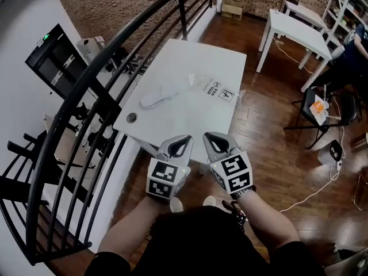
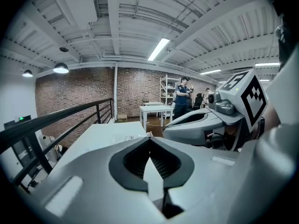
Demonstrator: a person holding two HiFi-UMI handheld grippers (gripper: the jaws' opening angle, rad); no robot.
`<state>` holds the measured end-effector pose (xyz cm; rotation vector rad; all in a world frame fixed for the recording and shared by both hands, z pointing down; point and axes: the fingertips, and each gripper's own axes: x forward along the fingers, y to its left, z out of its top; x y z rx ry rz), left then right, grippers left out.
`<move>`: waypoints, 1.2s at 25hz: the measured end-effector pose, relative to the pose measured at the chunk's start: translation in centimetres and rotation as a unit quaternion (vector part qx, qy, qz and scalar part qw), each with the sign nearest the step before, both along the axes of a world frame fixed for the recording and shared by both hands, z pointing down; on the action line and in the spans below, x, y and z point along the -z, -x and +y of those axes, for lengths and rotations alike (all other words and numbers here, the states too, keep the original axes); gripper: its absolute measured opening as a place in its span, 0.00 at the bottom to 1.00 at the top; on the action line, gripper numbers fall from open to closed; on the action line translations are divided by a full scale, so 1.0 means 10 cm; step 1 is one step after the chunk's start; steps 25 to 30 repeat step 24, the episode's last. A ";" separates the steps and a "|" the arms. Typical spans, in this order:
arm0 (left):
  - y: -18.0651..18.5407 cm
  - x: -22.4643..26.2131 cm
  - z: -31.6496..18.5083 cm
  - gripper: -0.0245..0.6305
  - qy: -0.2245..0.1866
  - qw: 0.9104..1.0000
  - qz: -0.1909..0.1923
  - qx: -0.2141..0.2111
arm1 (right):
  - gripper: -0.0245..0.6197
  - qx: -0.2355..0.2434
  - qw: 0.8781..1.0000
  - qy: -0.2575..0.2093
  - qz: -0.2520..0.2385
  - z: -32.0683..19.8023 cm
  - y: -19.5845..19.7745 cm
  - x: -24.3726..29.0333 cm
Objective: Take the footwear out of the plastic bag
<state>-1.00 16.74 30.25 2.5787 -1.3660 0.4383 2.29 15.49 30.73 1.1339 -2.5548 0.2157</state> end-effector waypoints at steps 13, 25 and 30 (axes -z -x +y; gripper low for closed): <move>0.10 0.08 0.11 0.06 -0.006 1.000 0.009 -0.028 | 0.02 -0.016 1.000 -0.016 0.011 0.20 0.19 0.14; 0.09 0.07 0.14 0.06 -0.008 0.999 0.009 -0.039 | 0.02 -0.023 0.999 -0.021 0.014 0.23 0.22 0.17; 0.09 0.07 0.14 0.06 -0.008 0.999 0.009 -0.039 | 0.02 -0.023 0.999 -0.021 0.014 0.23 0.22 0.17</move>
